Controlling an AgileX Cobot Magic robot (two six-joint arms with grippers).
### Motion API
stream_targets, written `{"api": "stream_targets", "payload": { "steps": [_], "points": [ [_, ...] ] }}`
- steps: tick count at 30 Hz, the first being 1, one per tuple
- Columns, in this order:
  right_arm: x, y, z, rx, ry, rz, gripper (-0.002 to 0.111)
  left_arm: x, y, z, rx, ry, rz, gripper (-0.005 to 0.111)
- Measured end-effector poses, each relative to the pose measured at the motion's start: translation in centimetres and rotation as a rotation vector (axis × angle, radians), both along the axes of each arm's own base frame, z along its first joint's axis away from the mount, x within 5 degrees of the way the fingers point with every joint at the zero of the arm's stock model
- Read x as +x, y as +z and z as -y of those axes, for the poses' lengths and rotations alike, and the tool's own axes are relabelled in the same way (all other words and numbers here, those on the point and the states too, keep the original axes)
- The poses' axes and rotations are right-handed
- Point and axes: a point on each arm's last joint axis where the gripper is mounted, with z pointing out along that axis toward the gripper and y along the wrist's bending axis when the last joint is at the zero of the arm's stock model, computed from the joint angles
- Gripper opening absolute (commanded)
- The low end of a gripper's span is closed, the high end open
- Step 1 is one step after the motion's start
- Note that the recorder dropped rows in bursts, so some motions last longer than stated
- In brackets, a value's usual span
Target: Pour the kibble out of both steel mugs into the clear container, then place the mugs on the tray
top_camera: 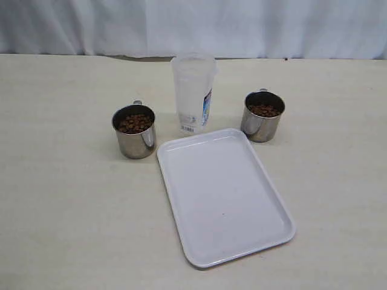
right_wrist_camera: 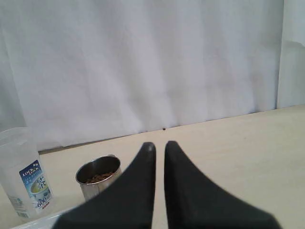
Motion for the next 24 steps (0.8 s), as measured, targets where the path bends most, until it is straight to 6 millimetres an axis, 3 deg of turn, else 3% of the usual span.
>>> {"api": "stream_targets", "payload": {
  "steps": [24],
  "points": [
    [0.00, 0.00, 0.00, 0.000, 0.000, 0.000, 0.005, 0.01, 0.10, -0.05, 0.030, 0.001, 0.009, 0.000]
  ]
}}
